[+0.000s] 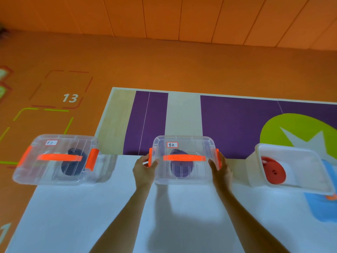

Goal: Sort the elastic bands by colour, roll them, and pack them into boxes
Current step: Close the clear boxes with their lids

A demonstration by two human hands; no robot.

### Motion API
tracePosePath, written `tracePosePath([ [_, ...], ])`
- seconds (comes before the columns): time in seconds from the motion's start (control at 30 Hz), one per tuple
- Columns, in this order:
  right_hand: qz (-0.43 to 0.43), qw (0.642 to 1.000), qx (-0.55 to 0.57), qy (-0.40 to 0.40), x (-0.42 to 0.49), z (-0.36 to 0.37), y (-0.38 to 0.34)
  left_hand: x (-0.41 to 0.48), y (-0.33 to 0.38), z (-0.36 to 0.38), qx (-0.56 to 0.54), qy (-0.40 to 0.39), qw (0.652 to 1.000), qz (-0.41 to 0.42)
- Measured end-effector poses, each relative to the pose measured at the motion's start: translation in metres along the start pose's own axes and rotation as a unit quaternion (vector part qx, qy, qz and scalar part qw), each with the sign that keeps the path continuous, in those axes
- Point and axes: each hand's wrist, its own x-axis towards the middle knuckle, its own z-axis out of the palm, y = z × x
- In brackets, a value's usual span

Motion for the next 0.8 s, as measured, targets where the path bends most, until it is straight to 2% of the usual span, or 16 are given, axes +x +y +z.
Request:
tracePosePath([
  [0.07,-0.045,0.997,-0.024,0.052,-0.011,0.000,0.000,-0.006,0.003,0.001,0.024,0.014,0.999,0.036],
  [0.2,-0.072,0.992,-0.023,0.098,-0.023,0.004,-0.008,-0.021,-0.003,0.003,0.098,0.023,0.990,0.102],
  [0.27,-0.080,0.991,-0.038,0.098,-0.027,0.003,-0.012,-0.025,-0.008,0.002,0.125,0.022,0.983,0.132],
  [0.33,-0.092,0.992,-0.065,0.058,-0.027,-0.003,-0.012,-0.025,-0.008,-0.002,0.177,-0.010,0.971,0.160],
  [0.43,-0.116,0.981,-0.137,-0.067,-0.022,-0.027,-0.004,-0.023,0.002,-0.008,0.346,-0.037,0.917,0.193],
  [0.5,-0.109,0.970,-0.191,-0.106,-0.024,-0.049,0.002,-0.031,0.010,-0.012,0.417,-0.032,0.876,0.241],
  [0.63,-0.094,0.943,-0.311,-0.069,-0.039,-0.097,0.024,-0.076,0.030,0.005,0.425,-0.081,0.822,0.370],
  [0.8,-0.086,0.931,-0.354,-0.033,-0.048,-0.163,0.082,-0.142,0.039,0.065,0.493,-0.158,0.753,0.406],
])
